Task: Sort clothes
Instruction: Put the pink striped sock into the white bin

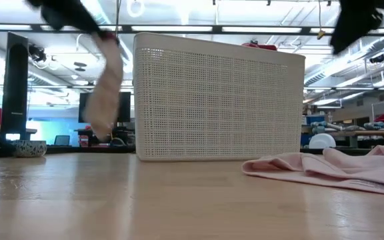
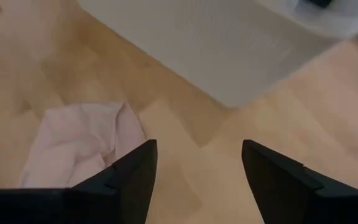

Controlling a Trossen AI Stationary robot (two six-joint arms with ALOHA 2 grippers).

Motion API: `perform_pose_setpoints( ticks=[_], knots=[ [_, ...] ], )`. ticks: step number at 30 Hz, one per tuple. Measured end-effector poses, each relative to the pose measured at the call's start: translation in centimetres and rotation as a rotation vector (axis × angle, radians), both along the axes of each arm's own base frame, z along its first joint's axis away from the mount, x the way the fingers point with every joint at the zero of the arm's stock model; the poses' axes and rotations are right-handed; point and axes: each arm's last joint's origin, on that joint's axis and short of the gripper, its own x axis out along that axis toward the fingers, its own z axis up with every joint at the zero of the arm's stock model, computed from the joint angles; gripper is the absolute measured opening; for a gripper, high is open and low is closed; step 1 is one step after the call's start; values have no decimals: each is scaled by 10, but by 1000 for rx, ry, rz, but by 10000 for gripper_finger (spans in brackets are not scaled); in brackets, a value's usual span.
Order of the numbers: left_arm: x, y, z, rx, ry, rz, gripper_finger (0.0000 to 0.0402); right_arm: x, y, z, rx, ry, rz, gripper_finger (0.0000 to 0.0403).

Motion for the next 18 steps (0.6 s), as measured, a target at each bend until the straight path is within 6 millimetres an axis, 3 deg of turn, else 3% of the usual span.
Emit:
perform_pose_setpoints(
  ticks=[9, 13, 18],
  knots=[
    [0, 18, 104, 227, -22, 32, 0, 1, 47, -97, 74, -81, -1, 233],
    [3, 42, 143, 342, -42, 101, 0, 7, 65, -120, 126, -148, 36, 231],
    [4, 83, 181, 427, -42, 226, 0, 18, 82, -134, 147, -177, 58, 229]
  ],
)
